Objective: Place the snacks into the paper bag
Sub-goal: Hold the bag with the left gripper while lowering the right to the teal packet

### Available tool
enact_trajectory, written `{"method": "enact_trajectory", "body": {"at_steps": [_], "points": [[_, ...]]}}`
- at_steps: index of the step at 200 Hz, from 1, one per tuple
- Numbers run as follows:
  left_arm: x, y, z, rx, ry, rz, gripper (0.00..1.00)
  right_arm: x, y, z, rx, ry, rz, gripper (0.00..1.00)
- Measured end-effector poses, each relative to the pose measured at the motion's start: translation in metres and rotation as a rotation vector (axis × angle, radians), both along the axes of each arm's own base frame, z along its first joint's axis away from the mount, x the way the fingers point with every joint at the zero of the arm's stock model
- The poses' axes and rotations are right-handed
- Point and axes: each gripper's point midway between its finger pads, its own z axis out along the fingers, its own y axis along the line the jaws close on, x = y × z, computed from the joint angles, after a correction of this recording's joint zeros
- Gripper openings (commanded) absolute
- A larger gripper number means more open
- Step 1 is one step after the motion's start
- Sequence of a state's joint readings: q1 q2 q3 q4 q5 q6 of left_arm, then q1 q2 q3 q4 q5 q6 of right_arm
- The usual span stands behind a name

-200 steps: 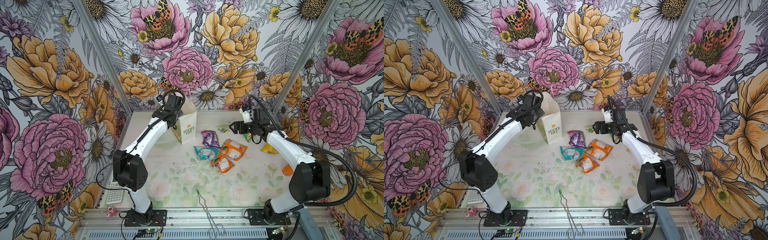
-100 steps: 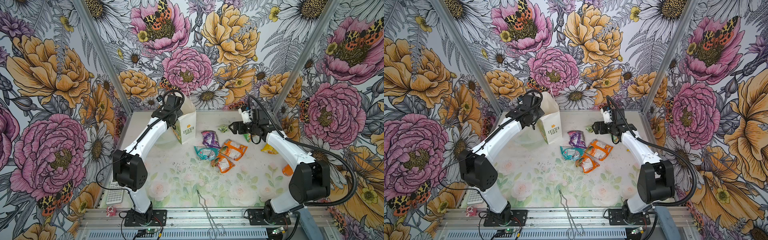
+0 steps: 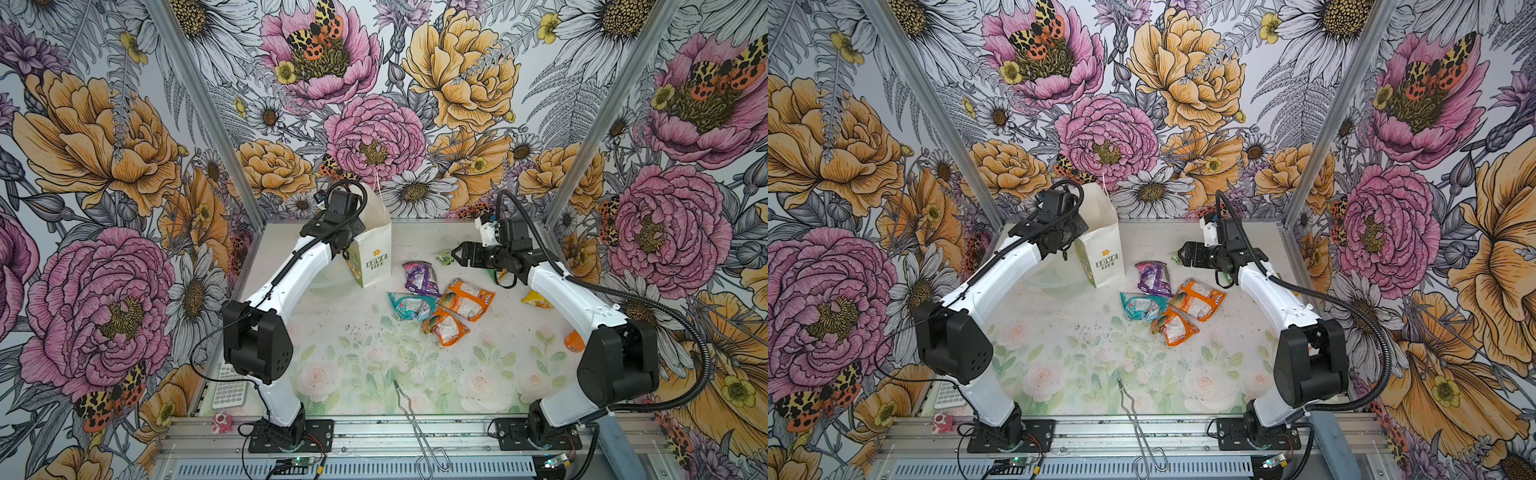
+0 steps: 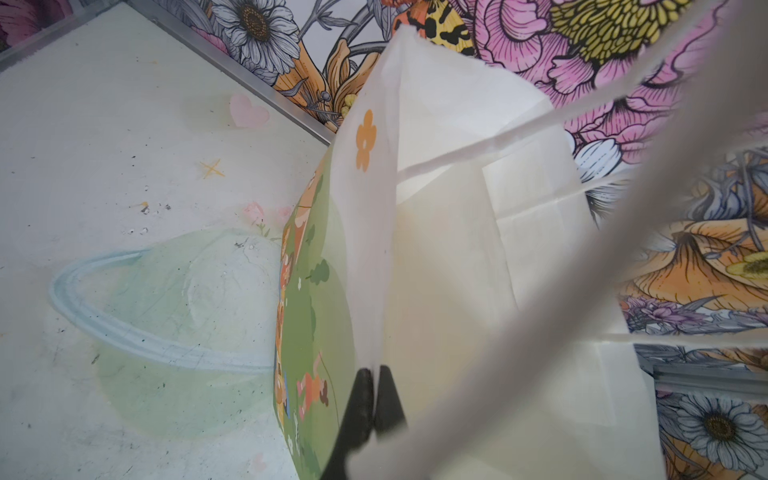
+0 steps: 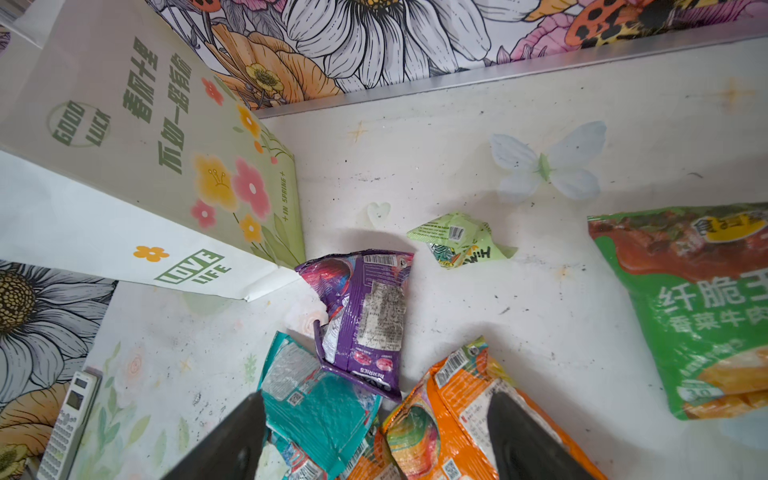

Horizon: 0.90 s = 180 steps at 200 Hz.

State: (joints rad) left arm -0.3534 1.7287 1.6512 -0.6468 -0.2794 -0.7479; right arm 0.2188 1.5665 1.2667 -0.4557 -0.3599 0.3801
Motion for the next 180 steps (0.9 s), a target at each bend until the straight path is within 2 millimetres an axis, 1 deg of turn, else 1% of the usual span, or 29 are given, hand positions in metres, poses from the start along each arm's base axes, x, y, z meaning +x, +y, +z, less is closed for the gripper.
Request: {"method": "enact_trajectory", "body": {"at_steps": [15, 36, 55, 63, 77, 95, 111, 138, 162, 180], "points": [[-0.008, -0.003, 0.002, -0.029, -0.012, -0.045, 0.0, -0.004, 0.014, -0.008, 0.025, 0.046, -0.002, 0.86], [-0.021, -0.006, 0.006, -0.073, -0.028, -0.103, 0.0, -0.014, 0.038, -0.026, 0.037, 0.124, 0.008, 0.87], [-0.03, -0.005, 0.013, -0.087, -0.047, -0.14, 0.0, -0.028, 0.063, -0.047, 0.021, 0.198, 0.038, 0.95], [-0.034, -0.004, 0.017, -0.092, -0.057, -0.154, 0.0, -0.035, 0.072, -0.058, 0.006, 0.233, 0.054, 0.98], [-0.041, -0.001, 0.023, -0.098, -0.075, -0.176, 0.0, -0.045, 0.086, -0.074, -0.029, 0.277, 0.089, 0.99], [-0.05, 0.007, 0.032, -0.099, -0.098, -0.19, 0.0, -0.057, 0.101, -0.088, -0.071, 0.306, 0.143, 0.99], [-0.059, 0.014, 0.039, -0.098, -0.116, -0.196, 0.0, -0.063, 0.104, -0.094, -0.117, 0.311, 0.189, 1.0], [-0.071, 0.026, 0.045, -0.097, -0.136, -0.195, 0.0, -0.064, 0.099, -0.097, -0.194, 0.283, 0.249, 1.0], [-0.08, 0.033, 0.039, -0.097, -0.124, -0.197, 0.0, -0.062, 0.097, -0.1, -0.246, 0.257, 0.297, 0.99], [-0.084, 0.034, 0.032, -0.094, -0.102, -0.212, 0.0, -0.06, 0.097, -0.106, -0.286, 0.245, 0.334, 0.98]]}}
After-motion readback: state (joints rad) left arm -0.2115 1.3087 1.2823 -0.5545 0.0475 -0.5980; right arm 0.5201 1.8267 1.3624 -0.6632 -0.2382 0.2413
